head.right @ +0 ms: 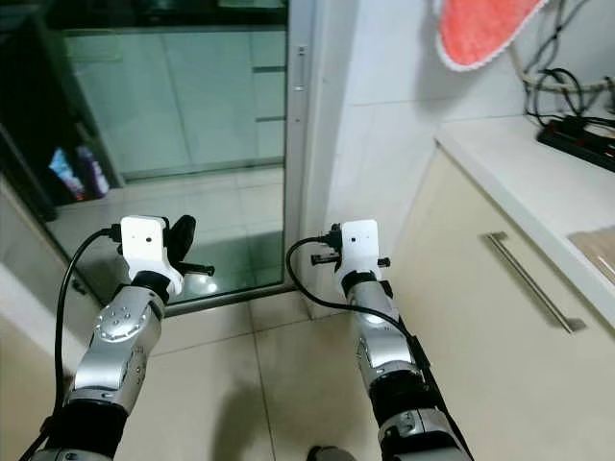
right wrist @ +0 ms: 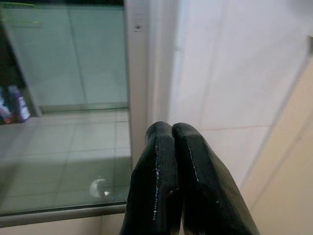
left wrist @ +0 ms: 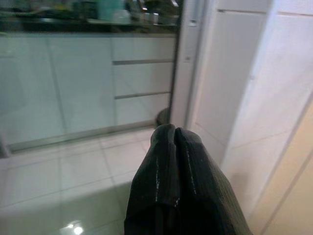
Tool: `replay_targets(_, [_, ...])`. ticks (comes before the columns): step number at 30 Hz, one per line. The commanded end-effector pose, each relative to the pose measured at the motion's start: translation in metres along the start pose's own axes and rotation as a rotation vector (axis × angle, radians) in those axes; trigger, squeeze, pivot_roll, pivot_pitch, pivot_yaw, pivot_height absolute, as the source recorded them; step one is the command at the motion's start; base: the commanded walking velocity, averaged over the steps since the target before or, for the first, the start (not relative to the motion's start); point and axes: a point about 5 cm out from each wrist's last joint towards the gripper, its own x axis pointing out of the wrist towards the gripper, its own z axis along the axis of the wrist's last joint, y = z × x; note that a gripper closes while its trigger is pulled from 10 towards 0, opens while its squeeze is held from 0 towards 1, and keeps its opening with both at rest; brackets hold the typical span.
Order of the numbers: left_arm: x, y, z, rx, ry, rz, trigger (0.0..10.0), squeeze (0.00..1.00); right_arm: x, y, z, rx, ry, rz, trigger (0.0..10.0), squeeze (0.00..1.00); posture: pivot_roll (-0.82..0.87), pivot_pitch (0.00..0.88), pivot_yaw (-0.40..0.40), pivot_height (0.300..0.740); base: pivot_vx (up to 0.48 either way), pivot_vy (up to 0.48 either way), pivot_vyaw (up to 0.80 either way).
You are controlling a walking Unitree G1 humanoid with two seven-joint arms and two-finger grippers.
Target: Kitchen organization
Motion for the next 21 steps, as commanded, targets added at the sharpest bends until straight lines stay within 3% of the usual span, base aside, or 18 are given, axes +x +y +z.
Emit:
replay_targets(1, [0.0002, -0.0016, 0.0012, 0.004, -0.006, -0.008, 10.0, 0.0, 0.0022, -0.0019, 0.001, 0.008, 0.007, -0.003, 10.0, 0.0, 0.03, 0.0, -0.019, 0.74, 0.0, 0.0, -0.69])
replay_targets(21, [0.0029, -0.0016, 0.005, 0.02, -0.022, -0.039, 10.0, 0.0, -0.0006, -0.0048, -0.0029, 0.006, 0.02, -0.012, 10.0, 0.0, 0.02, 0.0, -0.014, 0.74, 0.0, 0.0, -0.69])
